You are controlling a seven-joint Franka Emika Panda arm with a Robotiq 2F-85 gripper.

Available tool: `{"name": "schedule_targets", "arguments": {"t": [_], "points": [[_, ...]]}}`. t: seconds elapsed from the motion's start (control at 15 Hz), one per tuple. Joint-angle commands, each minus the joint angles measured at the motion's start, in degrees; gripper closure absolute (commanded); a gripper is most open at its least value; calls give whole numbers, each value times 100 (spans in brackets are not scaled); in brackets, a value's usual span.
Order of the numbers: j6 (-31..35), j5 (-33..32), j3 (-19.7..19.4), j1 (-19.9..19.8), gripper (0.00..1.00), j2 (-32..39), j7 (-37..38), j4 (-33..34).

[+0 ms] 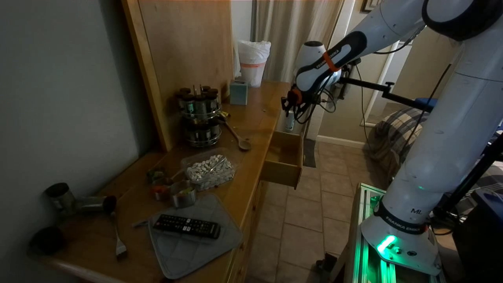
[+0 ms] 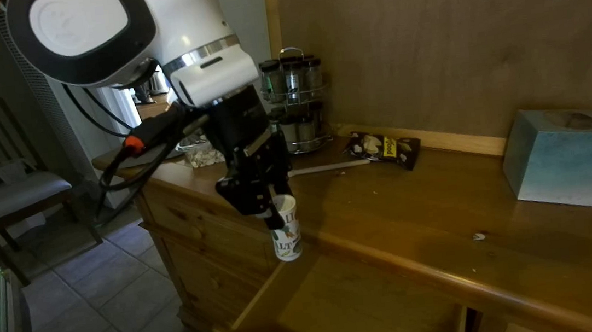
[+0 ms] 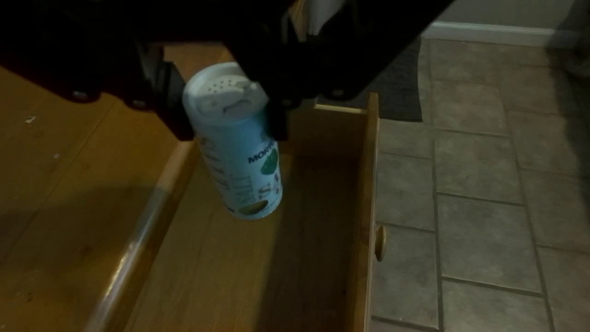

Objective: Put the white container in the open drawer.

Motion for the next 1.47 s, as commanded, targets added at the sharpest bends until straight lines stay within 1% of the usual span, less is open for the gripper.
{"name": "schedule_targets", "arguments": {"t": [0.0, 0.07, 0.2, 0.33, 0.4, 0.53, 0.73, 0.8, 1.07, 1.27, 1.4], "points": [[-1, 18, -44, 40, 55, 7, -24, 10], [-1, 18, -44, 40, 80, 7, -24, 11], [187, -84, -77, 17, 80, 216, 34, 38], [274, 105, -122, -5, 80, 442, -131, 67], [361, 47, -170, -11, 80, 562, -166, 76], [394, 466, -202, -41, 80, 837, -634, 125], [520, 1094, -185, -101, 80, 1254, -1525, 205], [721, 1196, -188, -110, 80, 1437, -1803, 229], [1303, 1296, -199, -133, 80, 2109, -2594, 383], [1601, 1394, -4, -321, 80, 2630, -3330, 555], [1848, 1447, 161, -422, 80, 3010, -3686, 708]]}}
